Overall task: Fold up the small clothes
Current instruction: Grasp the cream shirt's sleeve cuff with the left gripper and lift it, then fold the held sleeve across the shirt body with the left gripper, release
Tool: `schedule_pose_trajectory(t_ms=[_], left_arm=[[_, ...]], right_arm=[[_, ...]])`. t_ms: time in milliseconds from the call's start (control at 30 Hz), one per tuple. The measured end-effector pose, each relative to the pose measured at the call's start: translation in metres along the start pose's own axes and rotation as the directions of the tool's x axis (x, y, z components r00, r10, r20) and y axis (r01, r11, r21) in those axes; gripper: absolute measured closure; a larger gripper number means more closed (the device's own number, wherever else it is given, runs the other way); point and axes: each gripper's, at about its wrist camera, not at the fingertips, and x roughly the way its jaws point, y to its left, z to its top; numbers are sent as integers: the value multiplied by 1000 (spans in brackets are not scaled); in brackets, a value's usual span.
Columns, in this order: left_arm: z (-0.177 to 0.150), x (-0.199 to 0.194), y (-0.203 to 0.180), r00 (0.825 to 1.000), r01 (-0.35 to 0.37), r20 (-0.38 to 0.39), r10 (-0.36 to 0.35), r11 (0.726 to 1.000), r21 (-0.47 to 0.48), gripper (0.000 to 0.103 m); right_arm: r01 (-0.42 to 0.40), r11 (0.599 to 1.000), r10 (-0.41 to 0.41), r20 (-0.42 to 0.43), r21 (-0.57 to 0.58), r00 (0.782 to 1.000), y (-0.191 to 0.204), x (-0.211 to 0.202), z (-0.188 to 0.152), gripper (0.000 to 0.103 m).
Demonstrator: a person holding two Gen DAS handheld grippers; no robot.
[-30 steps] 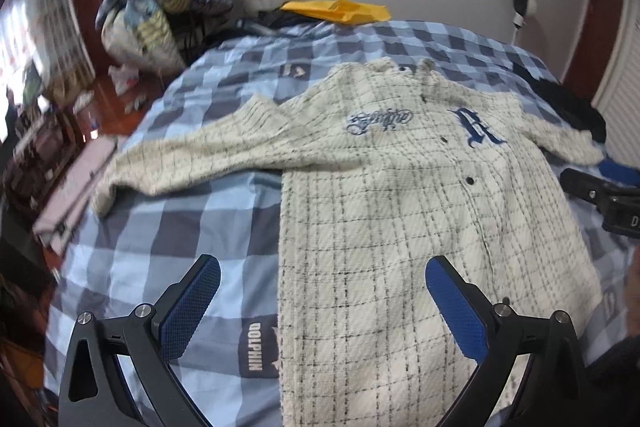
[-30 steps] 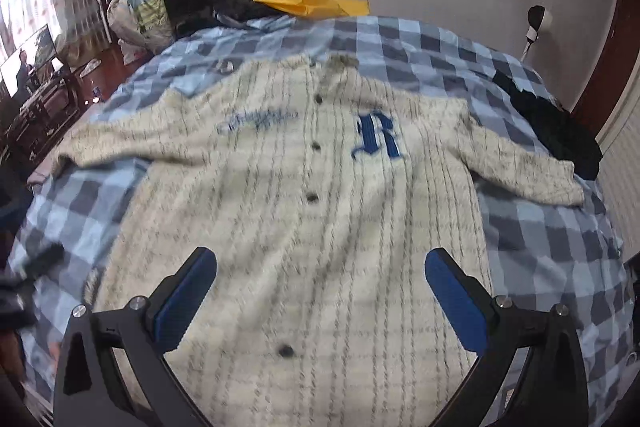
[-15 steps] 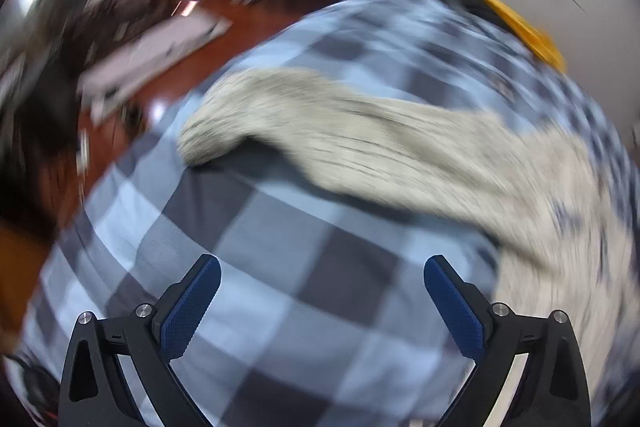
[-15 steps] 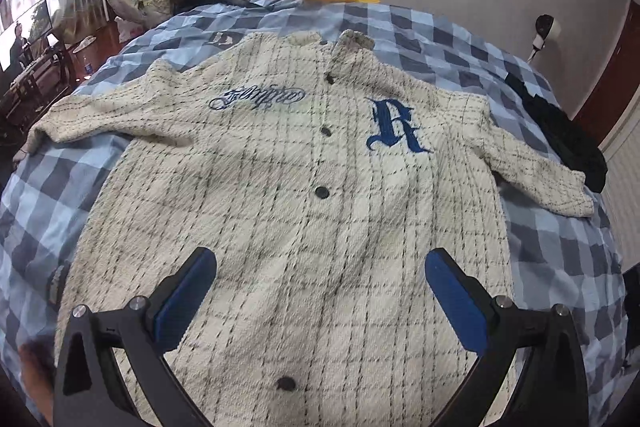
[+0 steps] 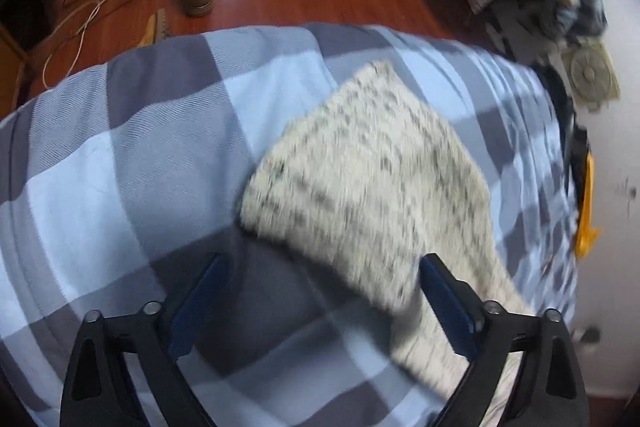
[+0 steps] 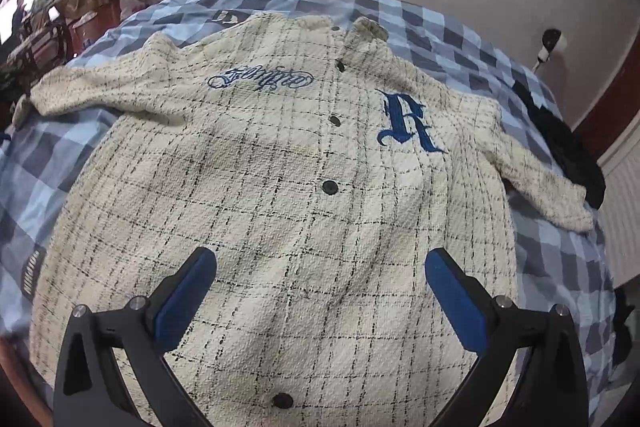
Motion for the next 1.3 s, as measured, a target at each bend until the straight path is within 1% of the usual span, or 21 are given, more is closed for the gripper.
schedule_pose_trajectory(t_ms=[100,167,200,267,367,433,533,600,667,700,733,767,833,867,967,1000,1033,1133,1200,1233,1300], left_arm=[[8,0,1,999,0,50,3,999,-46,10],[9,5,1,999,-8,42,11,997,-81,31],[8,7,2,1000,-3,29,6,996,-94,35],[6,10,-2,1000,3,20,-1,995,-100,53],[5,3,-12,998,-20,53,23,999,-42,72],[3,-8,-22,994,-36,103,35,999,10,80],[-4,-30,-45,980,-92,187,73,991,98,84],[-15,-51,-69,961,-149,259,99,972,181,85],[-30,-72,-94,932,-226,339,125,934,277,85],[-40,-81,-111,912,-274,387,134,902,334,85],[-51,-91,-128,892,-319,432,135,864,389,85],[-69,-102,-152,864,-376,488,127,806,456,85],[-93,-117,-181,836,-422,541,92,738,527,85],[-113,-126,-203,817,-451,573,64,690,566,85],[-159,-144,-250,789,-484,614,-11,605,632,85],[-170,-146,-262,787,-484,616,-30,589,647,85],[-191,-150,-281,788,-480,612,-67,556,678,85],[-235,-149,-321,795,-475,594,-121,485,735,85],[-269,-146,-348,793,-479,589,-154,439,760,85],[-287,-142,-363,798,-474,578,-168,418,775,85],[-317,-134,-383,815,-452,551,-180,397,799,85]], right_arm=[[29,999,-29,9,-33,1000,6,2,-1,1],[24,999,-24,-1,-31,1000,6,5,-1,1],[20,999,-20,-8,-25,1000,5,7,-1,1],[25,1000,-25,-11,-16,1000,4,8,-1,1],[40,999,-40,-5,9,999,-1,8,0,1],[38,999,-38,-1,28,999,-4,7,1,1],[37,998,-37,7,46,999,-6,4,2,1],[36,998,-37,18,58,999,-8,1,3,1],[33,997,-36,33,72,999,-12,-3,5,1],[31,996,-35,43,87,998,-15,-6,6,1],[30,995,-35,48,96,998,-17,-7,6,1],[28,993,-35,55,111,998,-20,-10,7,1],[21,988,-31,66,154,997,-29,-13,9,1],[18,984,-30,69,178,997,-34,-15,9,1],[6,963,-26,70,269,997,-54,-17,11,1],[5,956,-25,65,292,998,-60,-17,10,1],[-1,947,-18,58,320,998,-67,-17,10,1],[-13,926,-7,52,378,999,-83,-21,10,1],[2,913,-31,65,407,997,-94,-28,10,1],[10,907,-43,70,421,997,-99,-30,10,1],[16,894,-56,76,449,996,-110,-33,9,1]])
